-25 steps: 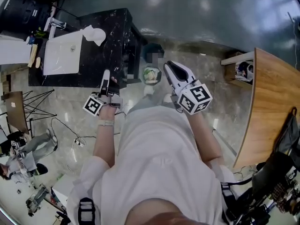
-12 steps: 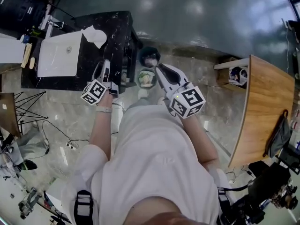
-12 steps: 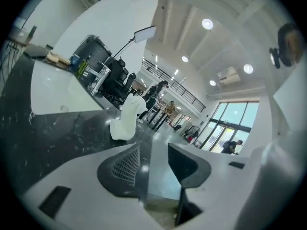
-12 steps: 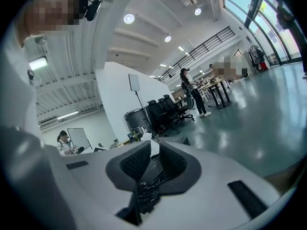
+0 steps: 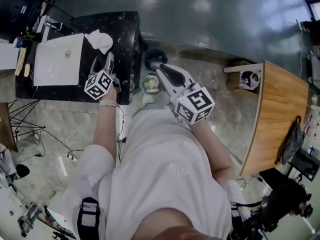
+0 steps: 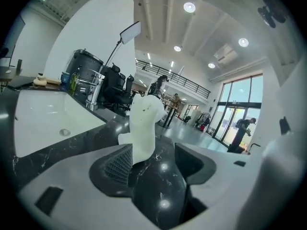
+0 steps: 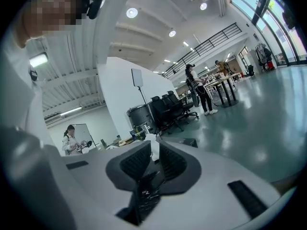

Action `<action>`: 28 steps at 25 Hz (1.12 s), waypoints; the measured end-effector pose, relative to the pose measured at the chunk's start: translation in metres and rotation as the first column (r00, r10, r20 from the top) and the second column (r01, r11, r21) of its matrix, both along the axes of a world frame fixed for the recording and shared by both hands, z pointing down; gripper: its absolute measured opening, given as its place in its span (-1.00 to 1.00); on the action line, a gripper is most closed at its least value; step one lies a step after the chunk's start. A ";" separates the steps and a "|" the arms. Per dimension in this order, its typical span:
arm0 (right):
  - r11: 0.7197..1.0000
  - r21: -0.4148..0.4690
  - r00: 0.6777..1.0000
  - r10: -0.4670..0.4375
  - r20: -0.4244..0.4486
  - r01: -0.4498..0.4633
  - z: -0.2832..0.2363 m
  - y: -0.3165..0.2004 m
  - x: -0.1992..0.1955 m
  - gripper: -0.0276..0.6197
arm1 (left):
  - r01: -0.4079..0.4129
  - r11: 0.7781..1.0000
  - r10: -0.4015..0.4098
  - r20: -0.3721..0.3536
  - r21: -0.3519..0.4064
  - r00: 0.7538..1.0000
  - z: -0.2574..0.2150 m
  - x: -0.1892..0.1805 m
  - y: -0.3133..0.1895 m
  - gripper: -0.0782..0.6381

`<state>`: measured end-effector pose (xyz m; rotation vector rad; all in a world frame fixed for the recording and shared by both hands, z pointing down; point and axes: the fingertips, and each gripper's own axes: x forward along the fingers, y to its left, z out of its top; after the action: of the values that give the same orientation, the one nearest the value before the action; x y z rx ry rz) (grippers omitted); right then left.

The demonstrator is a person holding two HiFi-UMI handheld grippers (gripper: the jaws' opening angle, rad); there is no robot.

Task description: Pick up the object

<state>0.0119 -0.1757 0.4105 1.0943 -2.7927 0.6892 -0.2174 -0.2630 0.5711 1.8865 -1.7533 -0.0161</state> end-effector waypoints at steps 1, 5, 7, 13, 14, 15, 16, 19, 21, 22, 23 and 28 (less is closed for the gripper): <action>1.000 -0.003 1.000 -0.007 -0.001 0.007 0.000 -0.003 -0.006 -0.71 | 0.002 1.000 -0.002 0.000 -0.006 1.000 0.003 -0.002 -0.004 -0.05; 1.000 -0.013 1.000 -0.025 -0.010 0.025 0.001 -0.009 -0.025 -0.71 | 0.021 1.000 -0.020 0.026 -0.021 0.999 0.010 -0.011 -0.022 0.05; 0.999 -0.019 0.999 -0.028 -0.019 0.028 0.004 -0.009 -0.031 -0.71 | 0.018 1.000 -0.017 0.041 -0.018 0.999 0.010 -0.013 -0.029 0.08; 0.999 -0.031 0.998 -0.013 -0.055 0.011 0.015 -0.011 -0.033 -0.71 | 0.015 1.000 -0.014 0.077 -0.009 0.997 0.011 -0.014 -0.057 0.15; 0.999 -0.032 0.998 -0.008 -0.059 0.006 0.016 -0.011 -0.033 -0.71 | 0.018 1.000 -0.018 0.080 -0.006 0.997 0.010 -0.015 -0.062 0.15; 0.999 -0.032 0.998 -0.003 -0.062 0.001 0.016 -0.012 -0.032 -0.71 | 0.023 1.000 -0.023 0.083 -0.003 0.996 0.010 -0.016 -0.066 0.16; 0.999 -0.032 0.998 0.003 -0.066 -0.005 0.016 -0.012 -0.031 -0.71 | 0.028 1.000 -0.028 0.085 0.000 0.996 0.009 -0.017 -0.070 0.16; 0.999 -0.037 0.997 0.021 -0.073 -0.024 0.018 -0.013 -0.026 -0.71 | 0.037 0.999 -0.038 0.090 0.005 0.995 0.008 -0.019 -0.080 0.17; 0.998 -0.042 0.996 0.033 -0.078 -0.037 0.019 -0.014 -0.024 -0.71 | 0.042 0.999 -0.042 0.094 0.003 0.995 0.009 -0.021 -0.086 0.17; 0.998 -0.044 0.996 0.039 -0.081 -0.043 0.020 -0.014 -0.022 -0.71 | 0.043 0.999 -0.043 0.095 0.001 0.995 0.010 -0.022 -0.089 0.17; 0.998 -0.046 0.996 0.045 -0.083 -0.049 0.020 -0.015 -0.022 -0.71 | 0.044 0.999 -0.044 0.098 -0.002 0.994 0.011 -0.023 -0.092 0.17; 0.996 -0.048 0.994 0.067 -0.086 -0.071 0.023 -0.016 -0.017 -0.71 | 0.056 0.998 -0.054 0.102 -0.020 0.993 0.020 -0.027 -0.101 0.17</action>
<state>-0.0049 -0.1916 0.4335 1.1869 -2.6631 0.6987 -0.2449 -0.3641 0.5909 1.8515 -1.8646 0.0797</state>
